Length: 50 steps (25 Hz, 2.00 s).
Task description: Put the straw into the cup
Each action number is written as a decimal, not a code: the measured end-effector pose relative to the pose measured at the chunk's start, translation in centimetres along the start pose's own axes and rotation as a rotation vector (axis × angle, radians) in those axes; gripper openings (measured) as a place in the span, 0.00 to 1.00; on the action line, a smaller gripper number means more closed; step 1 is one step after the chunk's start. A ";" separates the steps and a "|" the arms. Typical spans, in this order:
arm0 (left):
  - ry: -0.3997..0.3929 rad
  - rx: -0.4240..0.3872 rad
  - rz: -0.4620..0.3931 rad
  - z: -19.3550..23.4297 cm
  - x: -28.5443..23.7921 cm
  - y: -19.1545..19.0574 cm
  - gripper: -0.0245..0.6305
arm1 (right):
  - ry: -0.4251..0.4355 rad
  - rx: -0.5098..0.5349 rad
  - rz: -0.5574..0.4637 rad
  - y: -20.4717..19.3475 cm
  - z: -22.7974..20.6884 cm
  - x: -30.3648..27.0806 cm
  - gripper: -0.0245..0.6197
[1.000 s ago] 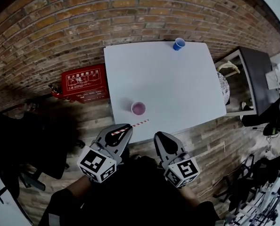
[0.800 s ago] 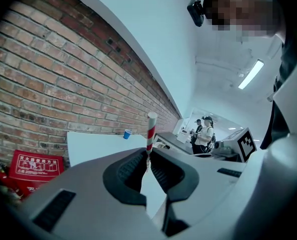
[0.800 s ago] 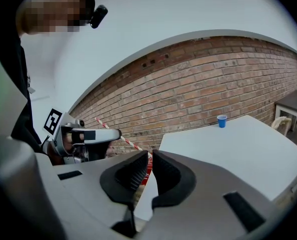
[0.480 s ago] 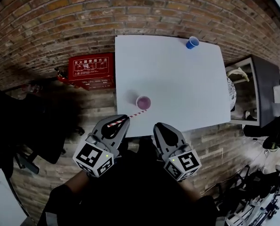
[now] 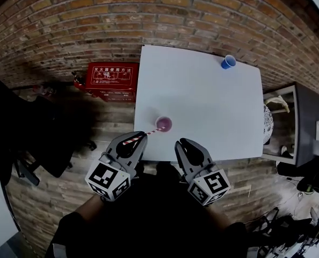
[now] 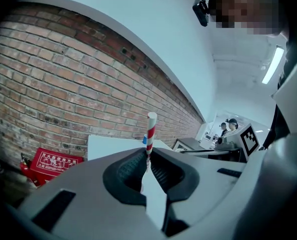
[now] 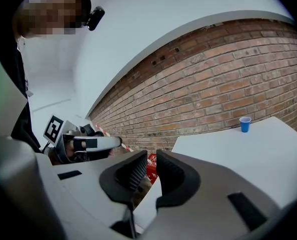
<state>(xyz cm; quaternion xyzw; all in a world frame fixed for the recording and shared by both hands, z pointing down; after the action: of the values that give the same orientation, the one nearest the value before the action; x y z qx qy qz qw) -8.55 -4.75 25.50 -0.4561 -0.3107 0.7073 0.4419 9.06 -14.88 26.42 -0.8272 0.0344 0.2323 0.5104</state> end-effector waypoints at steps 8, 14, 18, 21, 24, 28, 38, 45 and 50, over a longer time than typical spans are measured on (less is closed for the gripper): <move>0.039 0.036 0.041 0.4 -2.1 -2.9 0.10 | 0.039 -0.039 0.042 -2.8 -2.3 -1.6 0.22; 0.065 0.091 0.087 1.6 -4.7 -3.9 0.10 | 0.084 -0.096 0.073 -3.6 -4.0 -3.6 0.22; 0.078 0.102 0.095 2.5 -6.4 -5.1 0.10 | 0.112 -0.110 0.088 -5.1 -5.6 -5.2 0.22; 0.091 0.123 0.103 2.5 -6.6 -5.7 0.10 | 0.117 -0.126 0.110 -5.8 -5.9 -5.3 0.22; 0.092 0.125 0.090 2.5 -6.8 -5.3 0.10 | 0.106 -0.124 0.106 -5.6 -6.2 -5.2 0.22; 0.084 0.131 0.097 2.6 -7.1 -5.6 0.10 | 0.088 -0.124 0.118 -5.6 -6.4 -5.3 0.22; 0.085 0.142 0.113 3.0 -7.6 -6.3 0.10 | 0.073 -0.145 0.124 -6.0 -6.9 -5.3 0.14; 0.090 0.153 0.128 3.6 -8.4 -6.9 0.10 | 0.071 -0.157 0.140 -6.5 -7.4 -5.5 0.14; 0.091 0.161 0.131 3.7 -8.0 -7.2 0.10 | 0.071 -0.164 0.147 -7.0 -6.8 -5.2 0.14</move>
<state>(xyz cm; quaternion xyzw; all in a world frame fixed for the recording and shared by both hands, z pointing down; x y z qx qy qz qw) -7.96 -9.15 35.97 -0.4700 -0.2022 0.7359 0.4434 8.89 -18.30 36.91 -0.8691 0.0941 0.2417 0.4211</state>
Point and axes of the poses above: the fingertips, and each gripper's own axes: x backward along the fingers, z to its left, y out of its top, the point moved 8 cm from there along x, backward along the fingers, and after that the axes turned 4 degrees about z, right-handed, at the moved point
